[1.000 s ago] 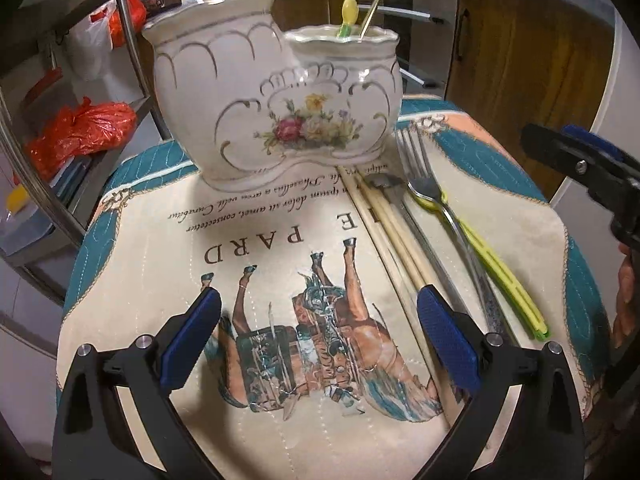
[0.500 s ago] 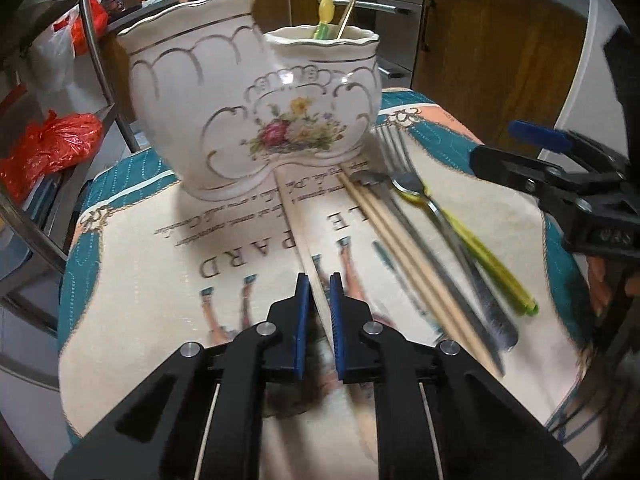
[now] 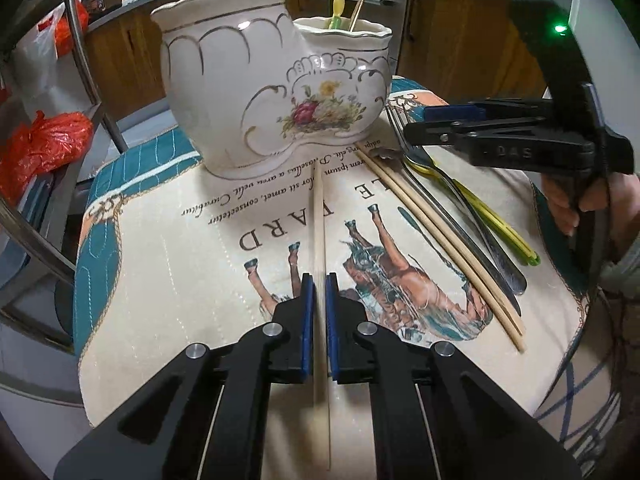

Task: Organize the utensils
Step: 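Grasp a wooden chopstick with the left tool while the right tool grasps a silver spoon, then carry the chopstick over the tall cup while the right tool carries the spoon over the short cup, then open the left tool over the tall cup while the right tool drops the spoon into the short cup, then move both open tools back down to the utensils left on the mat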

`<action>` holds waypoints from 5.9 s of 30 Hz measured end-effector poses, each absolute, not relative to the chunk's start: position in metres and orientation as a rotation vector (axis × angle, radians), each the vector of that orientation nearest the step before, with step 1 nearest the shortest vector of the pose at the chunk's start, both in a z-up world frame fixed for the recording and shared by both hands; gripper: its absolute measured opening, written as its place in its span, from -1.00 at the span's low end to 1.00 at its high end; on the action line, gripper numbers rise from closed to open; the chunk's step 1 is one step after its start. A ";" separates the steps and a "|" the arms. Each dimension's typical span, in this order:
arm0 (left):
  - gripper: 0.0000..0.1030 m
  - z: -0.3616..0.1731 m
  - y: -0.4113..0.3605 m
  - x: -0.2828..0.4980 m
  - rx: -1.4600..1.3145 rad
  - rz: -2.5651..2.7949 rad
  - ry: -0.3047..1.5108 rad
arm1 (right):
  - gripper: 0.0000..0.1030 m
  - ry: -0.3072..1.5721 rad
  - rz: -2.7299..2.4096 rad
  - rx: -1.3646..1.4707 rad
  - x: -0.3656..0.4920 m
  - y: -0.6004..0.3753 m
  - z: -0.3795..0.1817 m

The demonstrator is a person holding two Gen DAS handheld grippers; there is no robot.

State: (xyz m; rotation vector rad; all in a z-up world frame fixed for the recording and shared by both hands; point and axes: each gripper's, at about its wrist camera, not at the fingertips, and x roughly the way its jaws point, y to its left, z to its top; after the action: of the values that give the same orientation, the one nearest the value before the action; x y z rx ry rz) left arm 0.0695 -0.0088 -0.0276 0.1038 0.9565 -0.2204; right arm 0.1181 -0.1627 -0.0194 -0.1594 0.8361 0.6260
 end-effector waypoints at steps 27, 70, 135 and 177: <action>-0.88 -0.011 -0.002 0.046 0.087 -0.290 0.781 | -0.94 0.624 0.620 -0.133 0.057 -0.188 0.042; -0.88 0.103 0.065 0.172 -0.320 -0.239 0.159 | -0.95 0.198 0.308 -0.059 0.092 -0.171 0.162; 0.89 0.088 0.044 0.113 -0.005 -0.076 0.321 | 0.90 0.382 0.317 0.074 0.104 -0.194 0.089; 0.89 0.045 0.032 0.038 0.021 -0.102 0.520 | 0.90 0.609 0.294 -0.046 0.049 -0.198 0.026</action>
State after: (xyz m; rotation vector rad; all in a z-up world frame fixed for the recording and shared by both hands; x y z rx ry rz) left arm 0.0378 0.0319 0.0448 0.0213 0.5195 -0.1021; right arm 0.0487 -0.1983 0.0258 -0.0464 0.6094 0.2940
